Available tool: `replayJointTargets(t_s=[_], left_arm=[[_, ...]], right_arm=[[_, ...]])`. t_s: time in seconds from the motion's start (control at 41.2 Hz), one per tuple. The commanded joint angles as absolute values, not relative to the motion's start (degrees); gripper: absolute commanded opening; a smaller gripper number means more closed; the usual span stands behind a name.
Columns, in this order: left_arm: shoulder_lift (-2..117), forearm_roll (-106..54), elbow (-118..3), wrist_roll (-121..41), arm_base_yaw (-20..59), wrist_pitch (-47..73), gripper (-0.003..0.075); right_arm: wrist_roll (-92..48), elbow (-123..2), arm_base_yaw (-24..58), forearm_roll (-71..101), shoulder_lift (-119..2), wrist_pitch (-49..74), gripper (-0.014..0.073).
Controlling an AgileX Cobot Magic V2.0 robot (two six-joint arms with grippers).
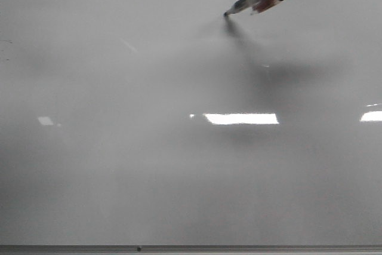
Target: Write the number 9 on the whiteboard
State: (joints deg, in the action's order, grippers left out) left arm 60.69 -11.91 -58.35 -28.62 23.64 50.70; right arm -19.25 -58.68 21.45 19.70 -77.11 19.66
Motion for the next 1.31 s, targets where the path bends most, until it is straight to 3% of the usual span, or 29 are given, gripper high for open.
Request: replayJointTargets(t_s=[0.0,0.34,0.704,0.995,1.286], left_arm=[[59.5,-13.4,-59.8,-28.0,23.6,47.3,0.0262],[59.5,-13.4,-59.8,-28.0,23.6,47.3,0.0262],[59.5,-13.4,-59.8,-28.0,23.6,47.2,0.0262],[59.5,-13.4,-59.8,-28.0,23.6,47.2,0.0262],[59.5,-16.3,-60.0,-33.1,25.7,46.3,0.0264]], right_arm=[[-19.9,-60.8,22.5,20.1,-78.4,20.1,-0.0068],[-19.9,-60.4,16.5,17.5,-73.8,20.5,-0.0068],[-19.9,-59.8,16.9,17.5,-76.0,23.6,-0.0068],[-19.9,-52.0,20.2,17.6,-79.8,27.5,-0.0068],[-22.8,-53.0,20.6,17.6,-71.3,32.0,-0.0068]])
